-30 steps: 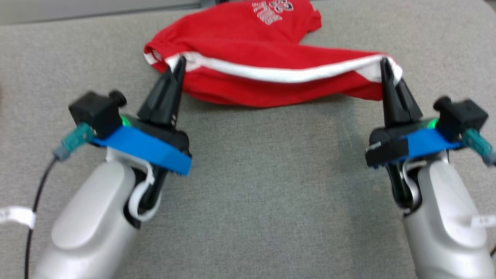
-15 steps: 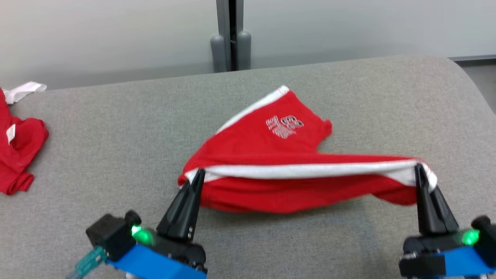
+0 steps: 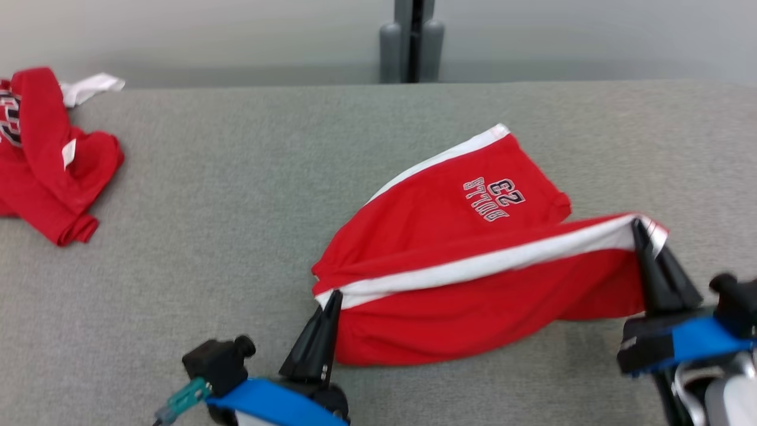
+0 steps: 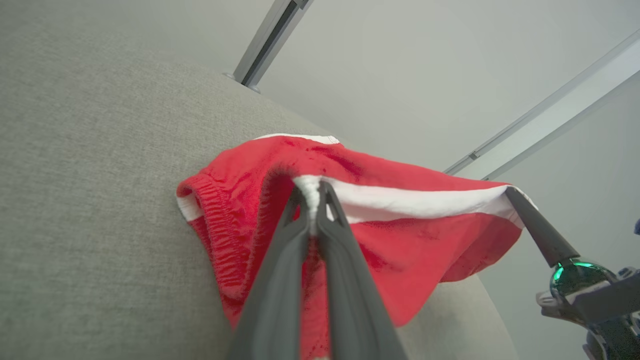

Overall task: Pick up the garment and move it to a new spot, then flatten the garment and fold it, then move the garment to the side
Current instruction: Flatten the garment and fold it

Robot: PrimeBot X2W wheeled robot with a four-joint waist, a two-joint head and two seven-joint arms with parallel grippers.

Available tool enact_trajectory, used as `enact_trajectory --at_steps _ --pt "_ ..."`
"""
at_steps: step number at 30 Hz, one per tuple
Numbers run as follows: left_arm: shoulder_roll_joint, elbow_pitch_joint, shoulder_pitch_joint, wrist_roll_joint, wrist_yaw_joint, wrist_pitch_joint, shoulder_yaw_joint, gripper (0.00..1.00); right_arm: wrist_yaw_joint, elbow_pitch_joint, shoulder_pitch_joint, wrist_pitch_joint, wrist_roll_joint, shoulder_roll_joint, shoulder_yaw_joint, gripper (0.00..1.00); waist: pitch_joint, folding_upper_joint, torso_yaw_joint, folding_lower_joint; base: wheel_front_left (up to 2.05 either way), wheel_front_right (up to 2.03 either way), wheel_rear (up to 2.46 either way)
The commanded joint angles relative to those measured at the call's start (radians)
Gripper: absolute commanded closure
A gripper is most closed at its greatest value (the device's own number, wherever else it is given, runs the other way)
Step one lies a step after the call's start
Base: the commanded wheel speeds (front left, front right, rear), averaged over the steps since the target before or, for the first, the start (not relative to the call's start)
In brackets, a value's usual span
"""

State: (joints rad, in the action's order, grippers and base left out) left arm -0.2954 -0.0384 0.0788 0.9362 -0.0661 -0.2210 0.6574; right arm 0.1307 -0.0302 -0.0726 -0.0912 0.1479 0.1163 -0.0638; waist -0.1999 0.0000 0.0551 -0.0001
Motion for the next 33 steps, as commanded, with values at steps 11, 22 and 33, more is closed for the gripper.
enact_trajectory --at_steps 11,22,33 --pt "0.169 0.307 0.241 0.046 0.026 -0.011 -0.041 1.0 0.0 0.322 -0.411 0.118 0.003 0.174 0.09 1.0 -0.155 0.0 -0.125 0.0001 0.0 0.0 0.0" --pt "0.23 0.479 0.396 0.078 0.026 -0.011 -0.034 1.0 0.0 0.651 -0.688 0.129 0.057 0.213 0.196 1.0 -0.214 0.0 -0.174 0.0001 0.0 0.0 0.0" --pt "0.24 0.479 0.409 0.112 0.008 0.025 0.008 0.0 0.0 0.871 -0.818 0.093 0.115 0.219 0.287 0.0 -0.202 0.0 -0.169 0.0001 0.0 0.0 0.0"
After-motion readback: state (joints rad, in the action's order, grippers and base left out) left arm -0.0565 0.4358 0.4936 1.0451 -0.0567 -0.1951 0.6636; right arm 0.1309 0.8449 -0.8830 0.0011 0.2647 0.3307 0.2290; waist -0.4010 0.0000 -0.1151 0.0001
